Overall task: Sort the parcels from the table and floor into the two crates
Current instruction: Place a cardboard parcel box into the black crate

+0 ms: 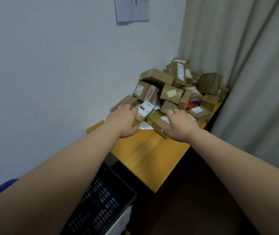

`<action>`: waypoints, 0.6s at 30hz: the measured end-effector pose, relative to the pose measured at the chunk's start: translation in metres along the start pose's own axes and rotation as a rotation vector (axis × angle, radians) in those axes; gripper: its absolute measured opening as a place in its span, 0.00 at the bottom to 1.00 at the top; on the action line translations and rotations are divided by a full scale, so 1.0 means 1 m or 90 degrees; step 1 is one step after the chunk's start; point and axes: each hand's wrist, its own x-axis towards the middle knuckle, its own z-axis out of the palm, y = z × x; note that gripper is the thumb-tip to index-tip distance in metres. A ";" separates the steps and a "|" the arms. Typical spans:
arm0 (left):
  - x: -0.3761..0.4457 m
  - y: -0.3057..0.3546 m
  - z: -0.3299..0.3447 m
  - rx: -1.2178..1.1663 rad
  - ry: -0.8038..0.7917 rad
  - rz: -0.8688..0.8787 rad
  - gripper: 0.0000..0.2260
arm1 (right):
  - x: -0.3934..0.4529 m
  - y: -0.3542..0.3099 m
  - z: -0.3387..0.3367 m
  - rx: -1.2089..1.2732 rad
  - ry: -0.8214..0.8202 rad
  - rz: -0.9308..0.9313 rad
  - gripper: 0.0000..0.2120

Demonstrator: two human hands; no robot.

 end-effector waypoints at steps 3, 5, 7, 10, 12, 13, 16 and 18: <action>0.027 0.021 0.003 0.022 -0.015 0.001 0.30 | 0.015 0.044 -0.002 0.008 0.005 0.014 0.34; 0.045 0.027 -0.001 0.035 -0.011 -0.002 0.30 | 0.026 0.065 0.001 0.020 0.010 0.019 0.34; 0.064 0.030 -0.006 0.035 -0.001 -0.006 0.28 | 0.038 0.080 0.006 0.032 0.012 0.020 0.33; 0.089 0.032 0.000 0.036 -0.001 -0.007 0.28 | 0.059 0.097 0.018 0.042 0.004 0.022 0.31; 0.107 0.032 0.014 0.042 -0.019 0.005 0.28 | 0.079 0.108 0.028 0.045 -0.009 0.017 0.31; 0.117 0.032 0.022 0.050 -0.031 0.010 0.29 | 0.089 0.114 0.032 0.046 -0.016 0.014 0.31; 0.156 0.027 0.044 0.050 -0.039 0.012 0.30 | 0.122 0.133 0.043 0.042 -0.036 0.012 0.32; 0.187 0.024 0.054 0.026 -0.024 0.004 0.31 | 0.146 0.149 0.048 0.038 -0.037 0.016 0.33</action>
